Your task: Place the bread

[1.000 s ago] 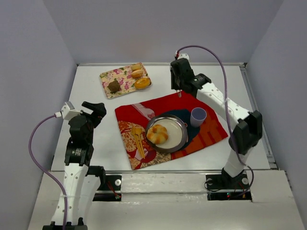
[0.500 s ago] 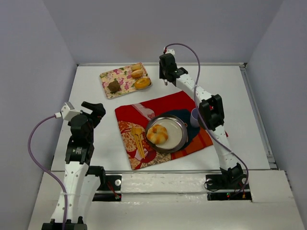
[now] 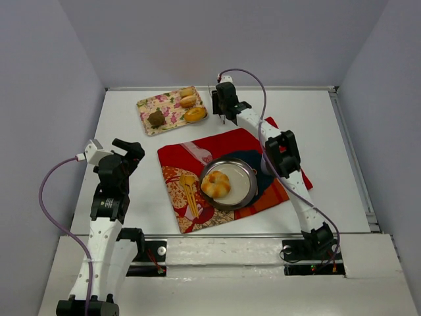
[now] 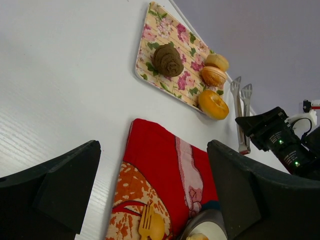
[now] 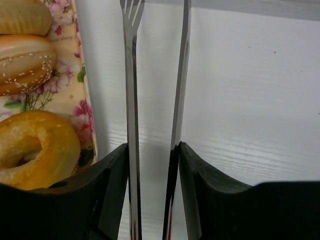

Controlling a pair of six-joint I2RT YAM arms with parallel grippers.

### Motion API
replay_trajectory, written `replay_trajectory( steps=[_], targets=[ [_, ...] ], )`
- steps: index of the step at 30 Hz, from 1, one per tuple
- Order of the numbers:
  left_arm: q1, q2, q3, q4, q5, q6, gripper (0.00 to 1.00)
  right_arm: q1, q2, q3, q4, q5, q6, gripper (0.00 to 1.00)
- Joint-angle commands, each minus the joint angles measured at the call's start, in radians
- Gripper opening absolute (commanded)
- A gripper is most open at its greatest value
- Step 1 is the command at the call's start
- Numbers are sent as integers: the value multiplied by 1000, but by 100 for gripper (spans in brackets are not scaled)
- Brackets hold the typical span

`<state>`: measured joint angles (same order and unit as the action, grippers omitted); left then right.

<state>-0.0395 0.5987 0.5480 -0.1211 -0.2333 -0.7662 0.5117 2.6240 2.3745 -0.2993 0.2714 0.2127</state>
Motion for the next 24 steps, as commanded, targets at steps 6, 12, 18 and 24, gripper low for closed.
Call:
replay_trajectory(
  steps=[6,12,18,24],
  targets=[
    [-5,-4,6,52,-21,15,99,2,-4,-4,126,-43,-101,69],
    [-5,-7,6,51,-21,15,99,2,-82,-76,127,-34,-107,86],
    [-5,-13,6,49,-17,15,99,2,-191,-161,124,14,-104,100],
    [-5,-17,16,38,-14,25,99,2,-441,-368,202,94,-75,100]
  ],
)
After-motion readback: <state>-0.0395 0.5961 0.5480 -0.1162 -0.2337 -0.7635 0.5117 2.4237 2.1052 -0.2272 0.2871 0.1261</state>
